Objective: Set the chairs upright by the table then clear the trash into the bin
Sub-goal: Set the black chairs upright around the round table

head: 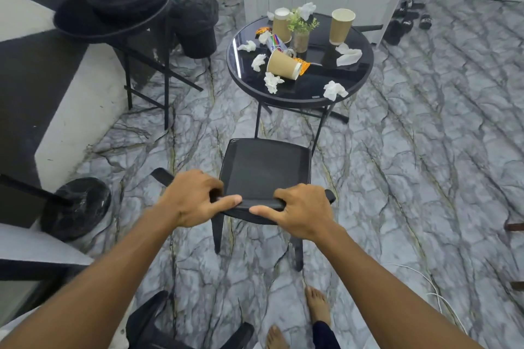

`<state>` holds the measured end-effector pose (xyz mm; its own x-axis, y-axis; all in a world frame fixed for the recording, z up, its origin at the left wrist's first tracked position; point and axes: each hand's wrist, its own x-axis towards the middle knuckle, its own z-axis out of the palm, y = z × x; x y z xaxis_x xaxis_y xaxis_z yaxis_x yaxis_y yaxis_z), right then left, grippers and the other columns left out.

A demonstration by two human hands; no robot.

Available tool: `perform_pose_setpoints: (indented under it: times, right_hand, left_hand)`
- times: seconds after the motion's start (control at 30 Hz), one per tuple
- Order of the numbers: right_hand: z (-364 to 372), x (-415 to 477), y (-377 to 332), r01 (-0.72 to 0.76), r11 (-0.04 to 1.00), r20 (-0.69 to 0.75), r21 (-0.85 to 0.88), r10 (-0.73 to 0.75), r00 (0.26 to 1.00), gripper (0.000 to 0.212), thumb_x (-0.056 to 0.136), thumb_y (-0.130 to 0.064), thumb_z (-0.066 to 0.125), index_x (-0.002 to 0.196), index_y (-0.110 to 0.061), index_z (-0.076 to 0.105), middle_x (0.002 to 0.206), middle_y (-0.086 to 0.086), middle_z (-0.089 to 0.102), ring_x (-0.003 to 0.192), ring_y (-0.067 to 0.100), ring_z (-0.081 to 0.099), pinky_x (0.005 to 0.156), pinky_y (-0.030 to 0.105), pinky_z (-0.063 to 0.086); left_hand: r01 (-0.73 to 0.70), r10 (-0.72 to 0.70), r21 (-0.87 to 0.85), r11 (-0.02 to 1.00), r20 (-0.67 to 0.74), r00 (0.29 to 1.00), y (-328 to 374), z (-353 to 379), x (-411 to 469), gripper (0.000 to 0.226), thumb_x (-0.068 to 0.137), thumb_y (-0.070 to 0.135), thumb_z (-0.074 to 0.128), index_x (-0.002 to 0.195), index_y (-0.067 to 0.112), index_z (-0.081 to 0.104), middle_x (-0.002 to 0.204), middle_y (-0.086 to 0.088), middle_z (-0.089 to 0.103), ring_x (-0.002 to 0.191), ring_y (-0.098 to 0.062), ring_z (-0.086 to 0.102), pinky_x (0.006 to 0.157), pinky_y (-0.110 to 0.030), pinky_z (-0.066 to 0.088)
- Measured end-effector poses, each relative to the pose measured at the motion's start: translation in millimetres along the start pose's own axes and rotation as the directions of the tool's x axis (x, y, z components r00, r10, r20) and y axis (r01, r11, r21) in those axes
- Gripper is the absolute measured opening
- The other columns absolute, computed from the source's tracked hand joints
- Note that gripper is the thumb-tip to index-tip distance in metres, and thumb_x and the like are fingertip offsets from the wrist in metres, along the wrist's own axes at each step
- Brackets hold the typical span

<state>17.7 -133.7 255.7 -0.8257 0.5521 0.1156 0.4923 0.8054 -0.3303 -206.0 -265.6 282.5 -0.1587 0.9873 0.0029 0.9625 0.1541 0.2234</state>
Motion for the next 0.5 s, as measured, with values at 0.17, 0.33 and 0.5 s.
perform_pose_setpoints:
  times: [0.17,0.33,0.5]
  right_hand:
    - [-11.3,3.3,1.9,-0.013,0.996,0.197,0.093,-0.005,0.980,0.088,0.072,-0.097,0.017,0.089,-0.032,0.075,0.070,-0.006,0.070,0.070,0.013,0.064,0.069,0.038,0.053]
    - [-15.9,0.7,6.5,-0.035,0.985,0.420,0.169,-0.040,0.906,0.087,0.070,-0.099,0.020,0.111,-0.043,0.073,0.098,-0.008,0.077,0.090,0.013,0.067,0.084,0.040,0.053]
    - [-34.9,-9.6,14.6,-0.116,0.929,0.386,0.351,-0.030,0.922,0.064,0.084,-0.083,0.035,0.101,-0.037,0.076,0.089,-0.011,0.076,0.083,0.007,0.067,0.081,0.039,0.055]
  left_hand:
    - [0.007,0.001,-0.074,0.997,0.110,0.994,10.7,-4.9,6.4,0.079,0.084,0.085,0.025,0.070,0.024,0.072,0.060,0.003,0.063,0.057,-0.011,0.055,0.058,-0.033,0.044]
    - [0.046,-0.009,-0.152,0.987,0.233,0.973,28.4,-1.9,-0.4,0.066,0.088,0.074,0.033,0.081,0.026,0.078,0.065,0.004,0.066,0.063,-0.015,0.058,0.064,-0.038,0.048]
    - [0.124,-0.068,-0.234,0.964,0.233,0.970,44.5,-6.2,6.4,0.052,0.085,0.069,0.045,0.095,0.031,0.078,0.087,0.014,0.075,0.079,-0.004,0.065,0.076,-0.034,0.054]
